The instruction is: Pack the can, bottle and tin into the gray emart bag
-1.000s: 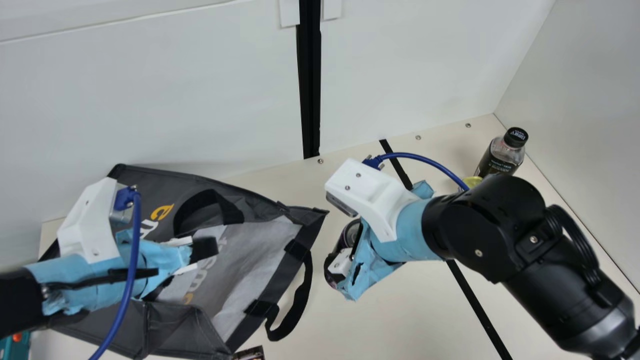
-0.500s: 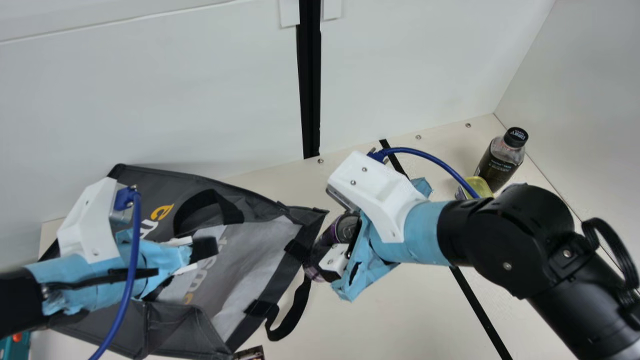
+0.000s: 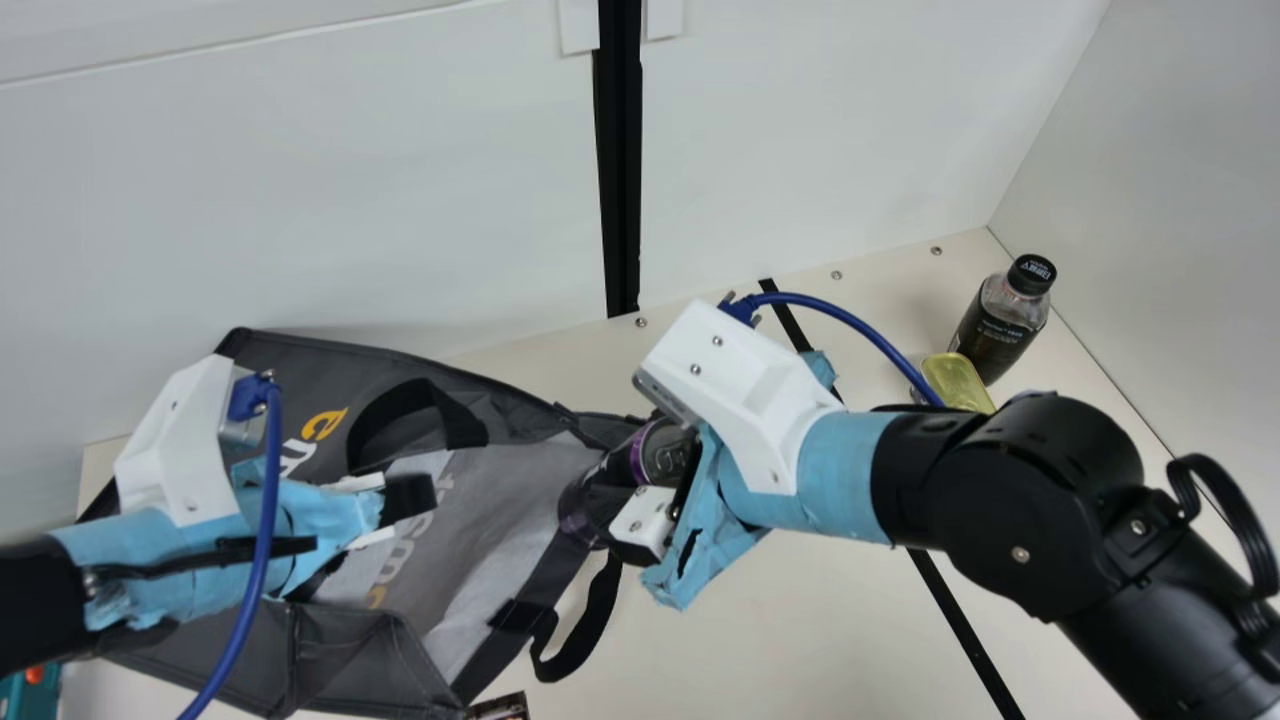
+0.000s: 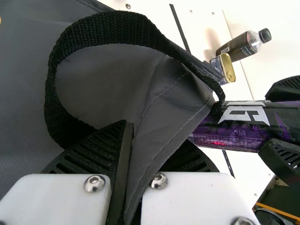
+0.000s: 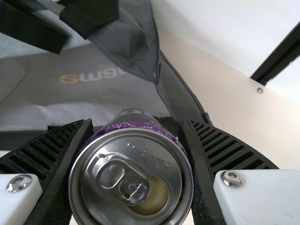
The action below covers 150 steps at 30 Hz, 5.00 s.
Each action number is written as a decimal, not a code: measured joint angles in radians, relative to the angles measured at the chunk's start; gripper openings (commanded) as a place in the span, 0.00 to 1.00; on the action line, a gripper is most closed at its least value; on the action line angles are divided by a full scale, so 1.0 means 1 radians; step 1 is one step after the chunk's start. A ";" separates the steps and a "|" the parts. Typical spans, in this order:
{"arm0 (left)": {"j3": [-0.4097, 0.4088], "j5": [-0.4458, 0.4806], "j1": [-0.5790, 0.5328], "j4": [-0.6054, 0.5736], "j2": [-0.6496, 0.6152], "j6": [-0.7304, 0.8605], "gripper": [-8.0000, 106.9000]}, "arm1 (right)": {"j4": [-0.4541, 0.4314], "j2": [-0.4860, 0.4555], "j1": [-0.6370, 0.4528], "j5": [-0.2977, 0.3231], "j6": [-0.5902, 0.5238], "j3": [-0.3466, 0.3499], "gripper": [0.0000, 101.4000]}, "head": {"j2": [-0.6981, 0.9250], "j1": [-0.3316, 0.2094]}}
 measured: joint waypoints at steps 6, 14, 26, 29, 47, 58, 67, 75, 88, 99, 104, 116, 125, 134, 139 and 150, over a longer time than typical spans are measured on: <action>0.000 0.000 0.000 0.000 0.000 0.000 0.16 | 0.048 0.000 0.006 -0.065 -0.031 0.041 0.00 | 0.000 0.000; 0.000 0.000 0.000 0.000 0.000 0.000 0.16 | 0.142 0.001 0.012 -0.168 -0.107 0.110 0.00 | 0.000 0.000; 0.000 0.000 0.000 0.000 0.000 0.000 0.16 | 0.298 0.022 0.037 -0.311 -0.264 0.206 0.00 | 0.000 0.000; 0.000 0.000 0.000 0.000 0.000 0.000 0.16 | 0.349 0.032 0.045 -0.346 -0.318 0.228 0.00 | 0.000 0.000; 0.000 0.000 0.000 0.000 0.000 0.000 0.16 | 0.715 0.097 0.074 -0.474 -0.704 0.312 0.00 | 0.000 0.000; 0.000 0.000 0.000 0.000 0.000 0.000 0.16 | 0.912 0.153 0.065 -0.474 -0.914 0.331 0.00 | 0.000 0.000; 0.000 0.000 0.000 0.000 0.000 0.000 0.16 | 1.034 0.202 0.065 -0.453 -1.041 0.338 0.00 | 0.002 0.000; 0.000 0.000 0.000 0.000 0.000 0.000 0.16 | 1.086 0.222 0.065 -0.429 -1.101 0.350 0.00 | 0.000 0.000; 0.000 0.000 0.000 0.000 0.000 0.000 0.16 | 1.125 0.257 0.067 -0.401 -1.145 0.349 0.07 | 0.000 0.000; 0.000 0.000 0.000 0.000 0.000 0.000 0.16 | 1.115 0.274 0.065 -0.399 -1.144 0.338 0.43 | 0.000 0.000; 0.000 0.000 0.000 0.000 0.000 0.000 0.16 | 1.101 0.275 0.065 -0.399 -1.129 0.333 0.59 | 0.000 0.000; 0.000 0.000 0.000 0.000 0.000 0.000 0.16 | 1.058 0.261 0.070 -0.412 -1.087 0.330 0.90 | 0.000 0.000; 0.000 0.000 0.000 0.000 0.000 0.000 0.16 | 1.016 0.230 0.079 -0.437 -1.034 0.338 0.90 | 0.002 0.000; 0.000 0.000 0.000 0.000 0.000 0.000 0.16 | 0.949 0.179 0.084 -0.455 -0.956 0.349 0.90 | 0.000 0.000; 0.000 0.000 0.000 0.000 0.000 0.000 0.16 | 0.901 0.147 0.085 -0.471 -0.906 0.357 0.90 | 0.000 0.000; 0.000 0.000 0.000 0.000 0.000 0.000 0.16 | 0.788 0.080 0.070 -0.489 -0.795 0.371 0.90 | 0.000 0.000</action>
